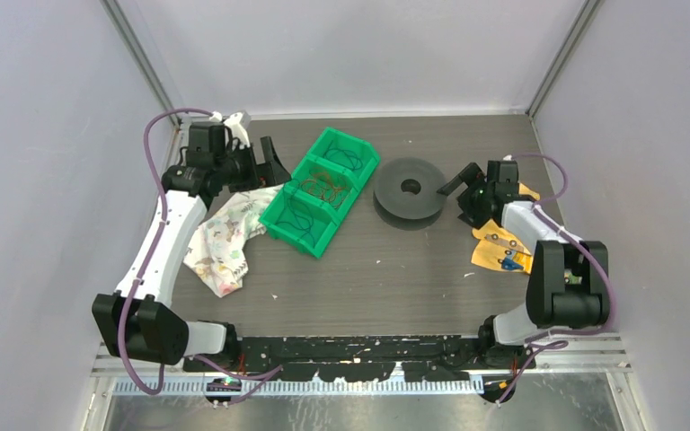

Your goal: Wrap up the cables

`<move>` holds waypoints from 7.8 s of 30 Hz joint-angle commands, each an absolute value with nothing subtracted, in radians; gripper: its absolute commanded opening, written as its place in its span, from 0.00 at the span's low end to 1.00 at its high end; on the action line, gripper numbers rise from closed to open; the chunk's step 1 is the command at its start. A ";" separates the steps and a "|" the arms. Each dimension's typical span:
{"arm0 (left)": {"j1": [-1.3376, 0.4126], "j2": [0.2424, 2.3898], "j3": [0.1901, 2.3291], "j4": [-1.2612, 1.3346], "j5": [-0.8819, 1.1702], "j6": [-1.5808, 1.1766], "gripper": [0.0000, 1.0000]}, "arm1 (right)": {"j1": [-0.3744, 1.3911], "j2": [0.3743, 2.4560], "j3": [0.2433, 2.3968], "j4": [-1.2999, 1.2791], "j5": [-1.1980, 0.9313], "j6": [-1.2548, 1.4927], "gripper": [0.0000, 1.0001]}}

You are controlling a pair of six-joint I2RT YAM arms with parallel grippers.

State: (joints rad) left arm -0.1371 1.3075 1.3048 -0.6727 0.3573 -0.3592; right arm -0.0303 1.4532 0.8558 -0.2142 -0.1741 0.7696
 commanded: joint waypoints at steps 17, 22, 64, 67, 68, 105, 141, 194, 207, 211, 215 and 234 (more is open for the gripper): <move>-0.133 1.306 1.326 -0.733 0.329 -0.346 0.93 | -0.035 1.758 0.781 0.529 -0.452 1.194 0.61; -0.133 1.299 1.345 -0.763 0.291 -0.325 0.92 | -0.035 1.713 0.780 0.480 -0.439 1.178 0.39; -0.133 1.323 1.338 -0.703 0.325 -0.427 0.92 | 0.534 1.549 1.235 -0.384 0.686 0.364 0.01; -0.133 1.322 1.338 -0.715 0.332 -0.421 0.92 | 0.514 1.538 1.208 -0.348 0.649 0.382 0.01; -0.133 1.324 1.339 -0.720 0.334 -0.419 0.92 | 0.502 1.531 1.199 -0.339 0.637 0.400 0.01; -0.366 1.538 1.596 -0.879 0.194 -0.257 1.00 | 0.347 1.277 1.159 -0.554 0.650 0.386 0.75; -0.521 2.570 2.529 -0.647 -0.385 -0.229 0.63 | 0.235 1.096 1.238 -0.677 0.635 0.311 0.82; -0.537 2.452 2.483 -0.775 -0.371 -0.087 0.74 | 0.227 1.090 1.268 -0.714 0.554 0.356 0.82; -0.517 2.570 2.491 -0.741 -0.373 -0.098 0.66 | 0.226 1.081 1.271 -0.729 0.548 0.359 0.82; -0.509 2.586 2.495 -0.715 -0.359 -0.112 0.54 | 0.226 1.081 1.271 -0.733 0.548 0.359 0.82; -0.510 2.580 2.500 -0.701 -0.363 -0.113 0.18 | 0.226 1.075 1.271 -0.738 0.551 0.360 0.82; -0.508 2.056 2.290 -0.749 -0.197 0.036 0.01 | 0.226 1.104 1.451 -0.746 0.404 0.362 0.82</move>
State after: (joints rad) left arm -0.5148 2.1643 2.2375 -0.7013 -0.2916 0.0059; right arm 0.2314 1.1069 1.3281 -0.7513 0.5110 0.3504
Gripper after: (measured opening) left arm 0.014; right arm 0.820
